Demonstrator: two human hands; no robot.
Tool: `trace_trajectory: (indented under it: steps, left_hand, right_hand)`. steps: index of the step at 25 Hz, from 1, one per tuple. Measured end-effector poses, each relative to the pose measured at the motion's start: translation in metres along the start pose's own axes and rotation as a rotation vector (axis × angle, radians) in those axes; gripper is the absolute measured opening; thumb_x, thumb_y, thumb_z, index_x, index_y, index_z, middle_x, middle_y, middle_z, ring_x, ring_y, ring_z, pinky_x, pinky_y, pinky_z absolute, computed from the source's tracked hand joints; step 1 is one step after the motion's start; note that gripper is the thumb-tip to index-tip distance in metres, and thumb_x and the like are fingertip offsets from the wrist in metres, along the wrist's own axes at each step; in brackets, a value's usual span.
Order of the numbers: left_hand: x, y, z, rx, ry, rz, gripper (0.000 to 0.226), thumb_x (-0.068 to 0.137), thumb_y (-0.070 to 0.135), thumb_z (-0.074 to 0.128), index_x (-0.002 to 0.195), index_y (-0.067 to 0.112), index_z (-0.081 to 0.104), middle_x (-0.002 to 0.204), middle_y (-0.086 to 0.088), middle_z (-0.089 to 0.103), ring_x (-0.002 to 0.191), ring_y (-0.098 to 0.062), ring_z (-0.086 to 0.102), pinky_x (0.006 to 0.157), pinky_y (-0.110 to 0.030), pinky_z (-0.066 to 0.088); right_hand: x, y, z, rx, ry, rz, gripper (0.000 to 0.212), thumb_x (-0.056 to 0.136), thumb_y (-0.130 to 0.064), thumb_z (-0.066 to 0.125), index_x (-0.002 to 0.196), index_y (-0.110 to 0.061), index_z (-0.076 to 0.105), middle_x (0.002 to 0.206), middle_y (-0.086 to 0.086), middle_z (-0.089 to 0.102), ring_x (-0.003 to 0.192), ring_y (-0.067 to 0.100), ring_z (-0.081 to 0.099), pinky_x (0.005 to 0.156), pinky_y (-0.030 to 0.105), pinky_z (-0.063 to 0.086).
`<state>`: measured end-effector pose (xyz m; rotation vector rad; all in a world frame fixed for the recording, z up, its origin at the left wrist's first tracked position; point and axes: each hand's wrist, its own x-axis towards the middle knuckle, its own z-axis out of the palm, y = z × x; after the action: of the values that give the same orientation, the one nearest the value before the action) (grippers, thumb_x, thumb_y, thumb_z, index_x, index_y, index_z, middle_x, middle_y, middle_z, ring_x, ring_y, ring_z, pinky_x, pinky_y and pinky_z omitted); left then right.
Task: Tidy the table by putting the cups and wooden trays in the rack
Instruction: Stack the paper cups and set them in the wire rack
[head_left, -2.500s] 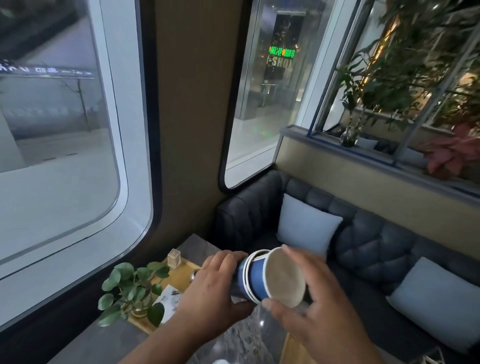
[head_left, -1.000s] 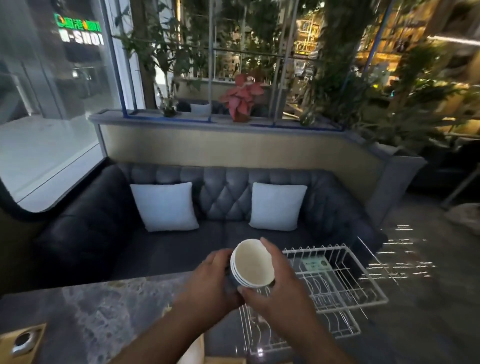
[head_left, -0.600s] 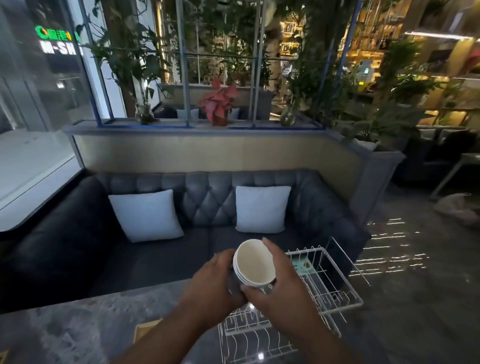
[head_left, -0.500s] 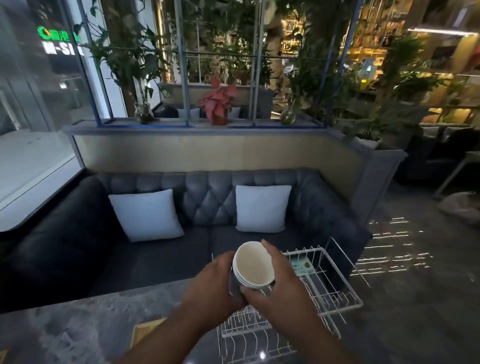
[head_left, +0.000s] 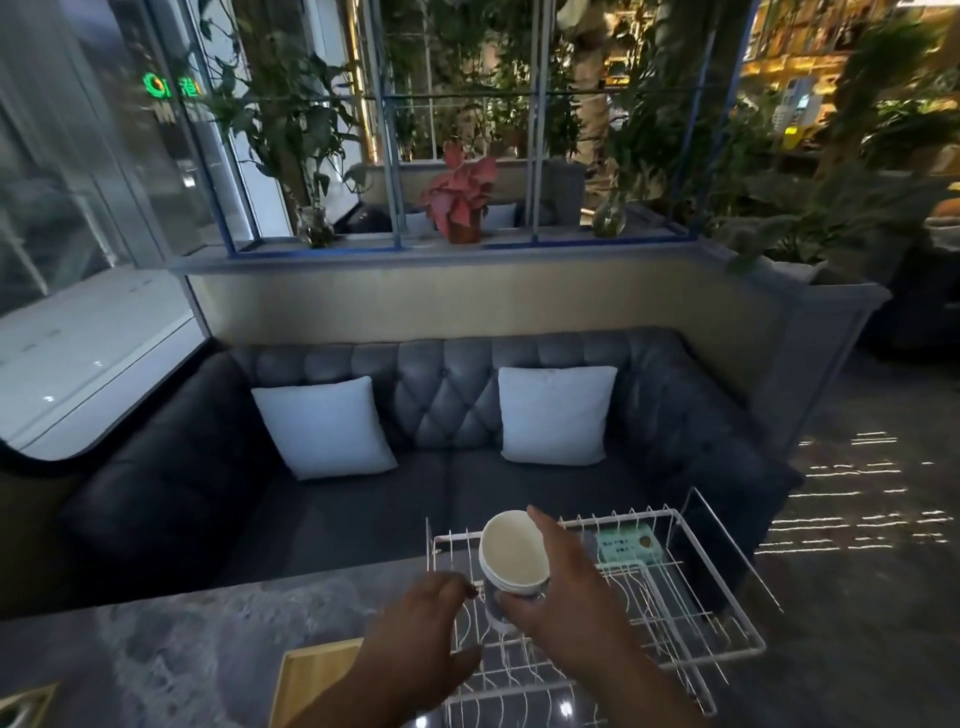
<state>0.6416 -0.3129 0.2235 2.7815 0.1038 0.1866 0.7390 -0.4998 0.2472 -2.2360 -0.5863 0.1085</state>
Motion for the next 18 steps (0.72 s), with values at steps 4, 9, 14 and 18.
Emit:
trace_trajectory:
  steps: [4, 9, 14, 18]
  left_hand:
    - [-0.005, 0.002, 0.006, 0.254, 0.004, 0.114, 0.059, 0.051, 0.074, 0.079, 0.099, 0.039, 0.078, 0.121, 0.016, 0.072, 0.116, -0.010, 0.069, 0.078, -0.028, 0.060]
    - [-0.003, -0.007, 0.018, 0.229, 0.064, 0.187, 0.039, 0.059, 0.063, 0.083, 0.087, 0.036, 0.078, 0.112, 0.012, 0.076, 0.116, -0.021, 0.070, 0.079, -0.039, 0.064]
    - [-0.003, -0.007, 0.021, 0.206, 0.091, 0.191, 0.030, 0.069, 0.061, 0.076, 0.083, 0.034, 0.077, 0.109, 0.009, 0.075, 0.122, -0.026, 0.067, 0.077, -0.045, 0.064]
    - [-0.003, -0.006, 0.020, 0.229, 0.057, 0.192, 0.032, 0.070, 0.064, 0.071, 0.079, 0.034, 0.077, 0.103, 0.012, 0.075, 0.119, -0.023, 0.068, 0.075, -0.042, 0.065]
  right_hand:
    - [0.012, 0.011, 0.005, -0.006, -0.028, 0.006, 0.104, 0.066, -0.070, 0.074, 0.149, -0.056, 0.012, 0.142, -0.021, 0.042, 0.113, 0.001, 0.049, 0.087, 0.025, 0.039]
    - [0.020, 0.018, 0.010, -0.013, -0.037, -0.003, 0.103, 0.067, -0.074, 0.069, 0.151, -0.054, 0.012, 0.143, -0.020, 0.041, 0.117, 0.002, 0.049, 0.090, 0.026, 0.043]
    - [0.020, 0.019, 0.012, -0.065, -0.018, -0.045, 0.102, 0.068, -0.077, 0.065, 0.151, -0.054, 0.010, 0.141, -0.019, 0.044, 0.119, 0.006, 0.055, 0.090, 0.026, 0.049]
    - [0.017, 0.018, 0.010, -0.041, -0.027, -0.033, 0.104, 0.066, -0.080, 0.065, 0.149, -0.061, 0.006, 0.138, -0.018, 0.048, 0.113, 0.008, 0.059, 0.089, 0.031, 0.052]
